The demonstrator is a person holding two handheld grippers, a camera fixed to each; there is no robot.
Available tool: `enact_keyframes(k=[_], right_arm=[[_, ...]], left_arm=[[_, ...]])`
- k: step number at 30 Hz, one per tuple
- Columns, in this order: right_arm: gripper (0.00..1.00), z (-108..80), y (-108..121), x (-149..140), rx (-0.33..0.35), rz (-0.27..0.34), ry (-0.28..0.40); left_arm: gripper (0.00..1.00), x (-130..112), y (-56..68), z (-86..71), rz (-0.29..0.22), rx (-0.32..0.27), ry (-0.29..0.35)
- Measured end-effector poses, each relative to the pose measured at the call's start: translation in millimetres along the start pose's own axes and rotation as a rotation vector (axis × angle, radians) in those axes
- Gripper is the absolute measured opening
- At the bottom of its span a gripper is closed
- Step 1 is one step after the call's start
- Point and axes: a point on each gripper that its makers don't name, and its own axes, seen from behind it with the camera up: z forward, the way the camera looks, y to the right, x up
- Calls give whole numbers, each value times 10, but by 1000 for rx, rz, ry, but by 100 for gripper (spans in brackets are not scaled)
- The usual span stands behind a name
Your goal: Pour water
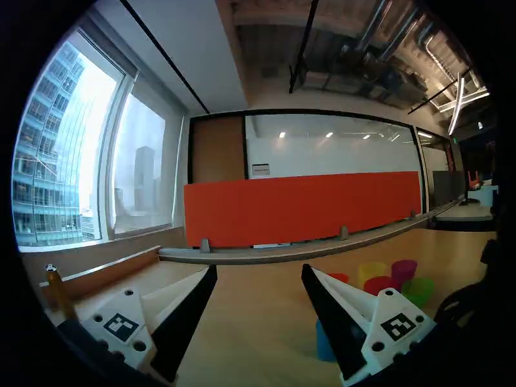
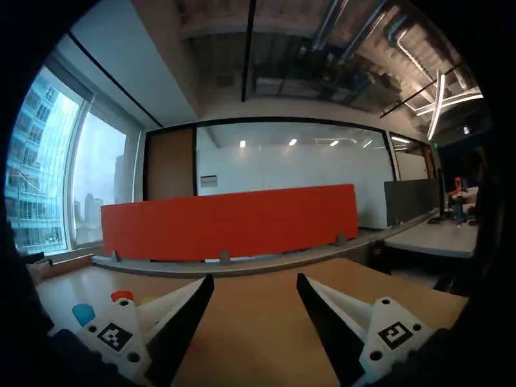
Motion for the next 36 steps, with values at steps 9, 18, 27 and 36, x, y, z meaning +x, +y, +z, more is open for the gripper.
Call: enact_keyframes(k=[9,18,27,36], right_arm=[[99,21,-13,-48,-14,-22,-10],[99,52,-19,-22,-22,-43,-11],[99,44,-52,26,-18,-52,-5],[99,23,-52,65,-23,-59,2]], left_arm=[[97,-239,-111,23,-22,0,-31],[97,-369,-155,50,-37,-2,-49],[97,-482,-141,77,-45,-13,-65],[98,-558,-145,113,-54,-14,-78]])
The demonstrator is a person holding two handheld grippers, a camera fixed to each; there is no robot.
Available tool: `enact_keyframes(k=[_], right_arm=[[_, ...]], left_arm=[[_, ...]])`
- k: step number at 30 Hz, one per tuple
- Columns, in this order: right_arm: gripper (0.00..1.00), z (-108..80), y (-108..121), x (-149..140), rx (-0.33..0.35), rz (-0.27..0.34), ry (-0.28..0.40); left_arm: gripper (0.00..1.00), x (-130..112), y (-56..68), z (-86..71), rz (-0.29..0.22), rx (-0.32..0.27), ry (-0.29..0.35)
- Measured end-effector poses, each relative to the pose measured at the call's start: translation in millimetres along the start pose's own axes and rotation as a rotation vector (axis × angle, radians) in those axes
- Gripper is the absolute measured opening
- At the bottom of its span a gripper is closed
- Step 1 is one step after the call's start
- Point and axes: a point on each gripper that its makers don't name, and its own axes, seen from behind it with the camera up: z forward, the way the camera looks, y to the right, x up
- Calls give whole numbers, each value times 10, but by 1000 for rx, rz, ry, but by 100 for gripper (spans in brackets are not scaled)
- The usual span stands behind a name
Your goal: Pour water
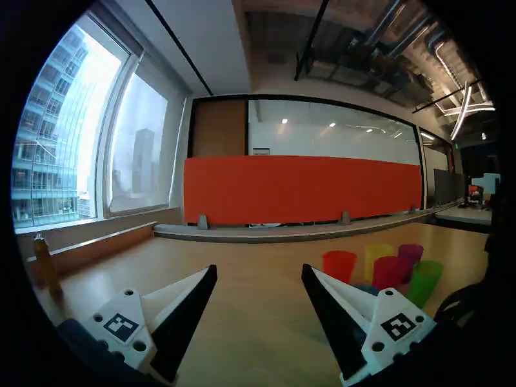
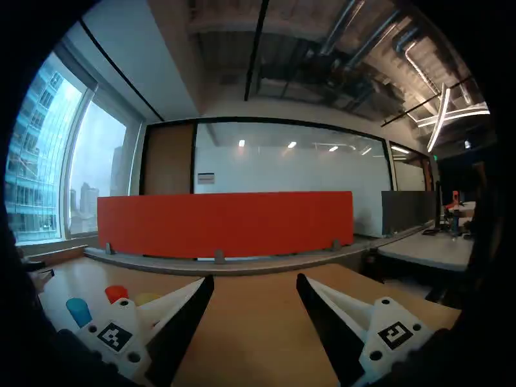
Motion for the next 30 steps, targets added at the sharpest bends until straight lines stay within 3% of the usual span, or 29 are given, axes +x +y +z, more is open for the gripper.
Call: enact_keyframes(k=[30], right_arm=[[99,-22,-69,34,30,-35,26]], left_arm=[[98,-77,-5,31,2,-1,-21]])
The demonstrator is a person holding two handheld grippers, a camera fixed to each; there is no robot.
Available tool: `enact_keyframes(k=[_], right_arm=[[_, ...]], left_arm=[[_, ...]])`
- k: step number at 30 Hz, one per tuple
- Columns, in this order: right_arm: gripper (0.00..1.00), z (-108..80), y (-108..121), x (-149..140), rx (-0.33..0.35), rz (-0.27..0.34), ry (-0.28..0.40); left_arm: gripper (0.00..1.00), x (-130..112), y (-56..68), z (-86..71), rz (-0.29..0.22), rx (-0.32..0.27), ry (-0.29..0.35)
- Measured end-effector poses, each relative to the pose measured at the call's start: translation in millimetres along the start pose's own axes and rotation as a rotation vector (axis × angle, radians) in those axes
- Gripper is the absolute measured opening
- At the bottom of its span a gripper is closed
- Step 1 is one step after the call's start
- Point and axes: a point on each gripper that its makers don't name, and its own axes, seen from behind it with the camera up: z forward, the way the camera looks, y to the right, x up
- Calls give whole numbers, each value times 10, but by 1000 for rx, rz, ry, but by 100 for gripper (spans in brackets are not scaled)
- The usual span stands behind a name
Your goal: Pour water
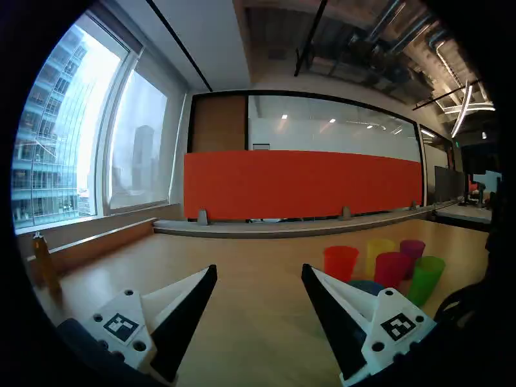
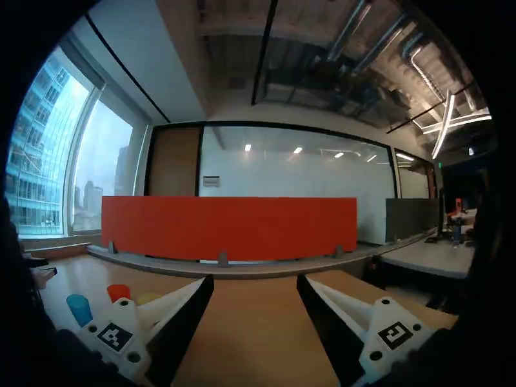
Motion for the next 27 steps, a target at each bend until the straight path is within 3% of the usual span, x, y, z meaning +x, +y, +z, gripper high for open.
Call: enact_keyframes(k=[8,15,27], right_arm=[[99,36,-35,14,17,-41,14],[99,82,-186,-18,57,-39,17],[100,213,-289,-355,87,-49,-15]], left_arm=[[98,-3,1,-10,0,0,0],[98,2,-4,-19,0,0,0],[98,1,5,-16,0,0,0]])
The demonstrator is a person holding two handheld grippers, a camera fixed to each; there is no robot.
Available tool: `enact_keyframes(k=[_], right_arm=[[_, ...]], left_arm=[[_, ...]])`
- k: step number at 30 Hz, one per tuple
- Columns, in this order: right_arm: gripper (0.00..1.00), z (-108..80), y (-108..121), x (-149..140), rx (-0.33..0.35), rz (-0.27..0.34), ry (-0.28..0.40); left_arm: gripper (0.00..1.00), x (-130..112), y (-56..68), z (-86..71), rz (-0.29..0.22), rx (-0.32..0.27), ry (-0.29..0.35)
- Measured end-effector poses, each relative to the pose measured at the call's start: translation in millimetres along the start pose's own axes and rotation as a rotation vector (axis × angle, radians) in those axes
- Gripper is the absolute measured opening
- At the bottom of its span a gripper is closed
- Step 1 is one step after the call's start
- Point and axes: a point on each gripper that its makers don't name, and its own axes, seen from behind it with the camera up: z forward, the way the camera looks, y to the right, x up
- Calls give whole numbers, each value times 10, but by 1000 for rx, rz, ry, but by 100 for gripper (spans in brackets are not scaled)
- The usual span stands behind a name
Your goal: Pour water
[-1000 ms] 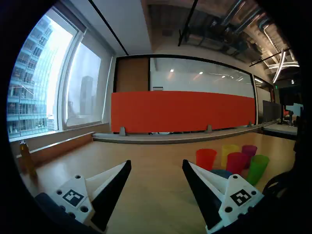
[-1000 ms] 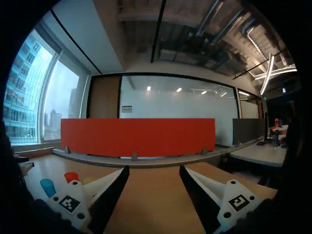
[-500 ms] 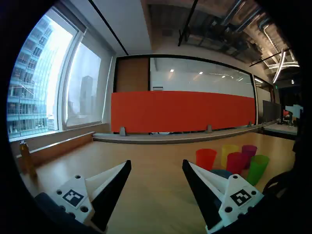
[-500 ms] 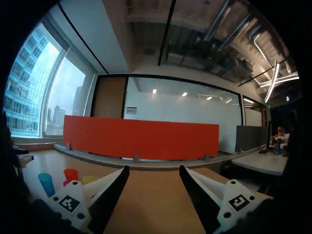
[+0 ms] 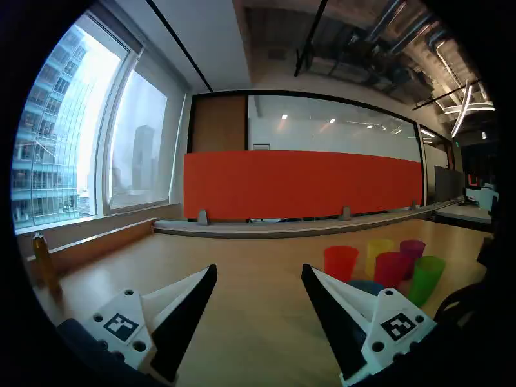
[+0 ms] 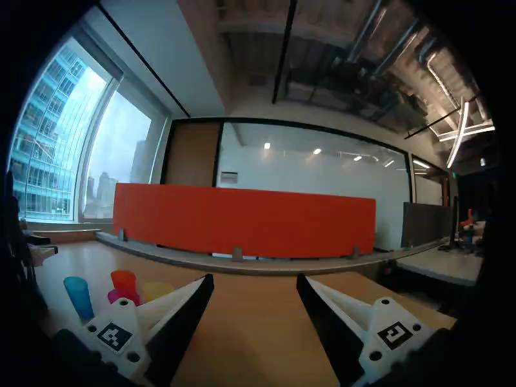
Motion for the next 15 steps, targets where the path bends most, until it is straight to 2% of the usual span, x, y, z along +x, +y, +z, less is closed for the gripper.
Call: enact_keyframes(k=[15], right_arm=[[100,112,185,-487,-16,21,-56]], left_arm=[[98,-2,-5,-5,0,0,0]])
